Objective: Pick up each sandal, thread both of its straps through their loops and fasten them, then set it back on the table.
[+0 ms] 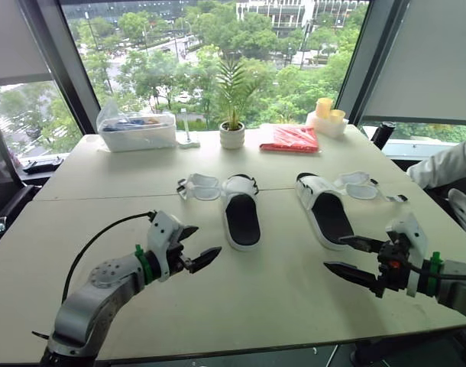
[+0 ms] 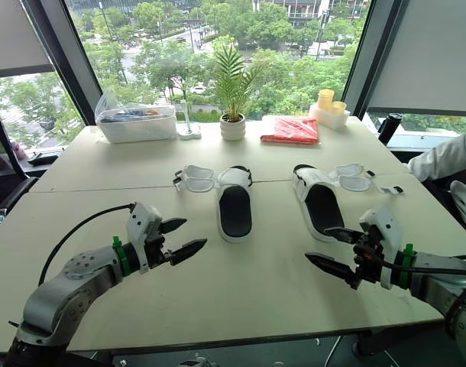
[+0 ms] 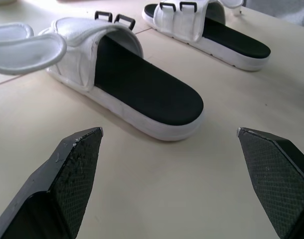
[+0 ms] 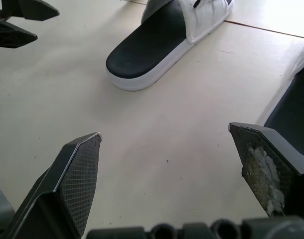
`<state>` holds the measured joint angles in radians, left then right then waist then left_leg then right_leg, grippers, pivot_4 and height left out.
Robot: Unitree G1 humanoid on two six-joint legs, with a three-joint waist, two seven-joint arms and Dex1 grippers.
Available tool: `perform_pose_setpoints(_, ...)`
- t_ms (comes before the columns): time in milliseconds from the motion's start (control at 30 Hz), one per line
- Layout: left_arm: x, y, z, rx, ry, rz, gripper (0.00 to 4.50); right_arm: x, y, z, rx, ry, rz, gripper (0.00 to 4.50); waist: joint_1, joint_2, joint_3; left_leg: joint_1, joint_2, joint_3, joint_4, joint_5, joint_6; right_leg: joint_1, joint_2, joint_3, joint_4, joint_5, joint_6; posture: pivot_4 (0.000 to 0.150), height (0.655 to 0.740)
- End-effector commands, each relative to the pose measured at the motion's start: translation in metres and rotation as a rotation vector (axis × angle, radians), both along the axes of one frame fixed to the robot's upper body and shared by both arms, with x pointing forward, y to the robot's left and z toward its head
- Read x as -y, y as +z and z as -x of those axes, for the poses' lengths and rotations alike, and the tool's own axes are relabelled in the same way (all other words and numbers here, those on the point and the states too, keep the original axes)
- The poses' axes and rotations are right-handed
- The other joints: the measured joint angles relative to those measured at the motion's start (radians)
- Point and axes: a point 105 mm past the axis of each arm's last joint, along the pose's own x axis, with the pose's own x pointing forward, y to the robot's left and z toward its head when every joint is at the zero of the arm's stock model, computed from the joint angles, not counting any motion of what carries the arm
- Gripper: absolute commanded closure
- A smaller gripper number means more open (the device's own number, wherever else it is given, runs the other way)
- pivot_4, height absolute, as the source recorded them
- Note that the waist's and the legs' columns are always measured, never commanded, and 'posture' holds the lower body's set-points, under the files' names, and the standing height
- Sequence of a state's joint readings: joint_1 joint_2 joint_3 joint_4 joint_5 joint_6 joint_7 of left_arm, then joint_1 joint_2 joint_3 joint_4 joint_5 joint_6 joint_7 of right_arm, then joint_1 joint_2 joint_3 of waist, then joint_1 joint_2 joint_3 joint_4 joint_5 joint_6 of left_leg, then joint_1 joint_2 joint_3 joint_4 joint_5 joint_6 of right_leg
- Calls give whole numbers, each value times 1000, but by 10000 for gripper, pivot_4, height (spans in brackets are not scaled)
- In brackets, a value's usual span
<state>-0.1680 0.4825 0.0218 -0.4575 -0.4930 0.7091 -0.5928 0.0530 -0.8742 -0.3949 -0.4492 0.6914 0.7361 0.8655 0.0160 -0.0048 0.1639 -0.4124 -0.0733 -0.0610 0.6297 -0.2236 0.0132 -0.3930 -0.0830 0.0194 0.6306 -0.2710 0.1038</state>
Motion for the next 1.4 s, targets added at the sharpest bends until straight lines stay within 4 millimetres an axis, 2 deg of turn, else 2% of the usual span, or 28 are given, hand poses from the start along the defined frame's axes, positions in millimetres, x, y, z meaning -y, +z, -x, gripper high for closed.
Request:
perform_pose_setpoints(33,2,15,2,57,-4,11,0,-5,7,-2,42,22,9,677,0,0,0,0,0,0,0,0,0,0,0,0,0,0,0,1500,7400)
perform_pose_setpoints(167,3,22,0,79,14,50,0,-6,7,-4,44,28,15,677,0,0,0,0,0,0,0,0,0,0,0,0,0,0,0,1500,7400)
perform_pose_setpoints(800,6,19,2,75,-13,29,0,-6,5,-6,55,24,30,677,0,0,0,-1,0,0,0,0,0,-1,0,0,-1,0,0,1500,7400)
perform_pose_setpoints(1167,9,19,2,80,-25,30,0,-2,9,-15,102,-9,57,677,-1,0,0,-3,0,0,0,0,0,-2,0,0,-1,0,0,1500,7400)
perform_pose_setpoints(1300,9,18,3,79,-28,27,0,11,15,-35,201,-118,117,677,-1,0,0,-3,0,0,0,0,0,-3,0,0,-1,0,0,1500,7400)
perform_pose_setpoints(1400,10,18,4,80,-32,25,0,34,24,-74,362,-293,278,677,-5,0,0,-4,0,1,0,0,0,-4,0,0,-1,0,0,1500,7400)
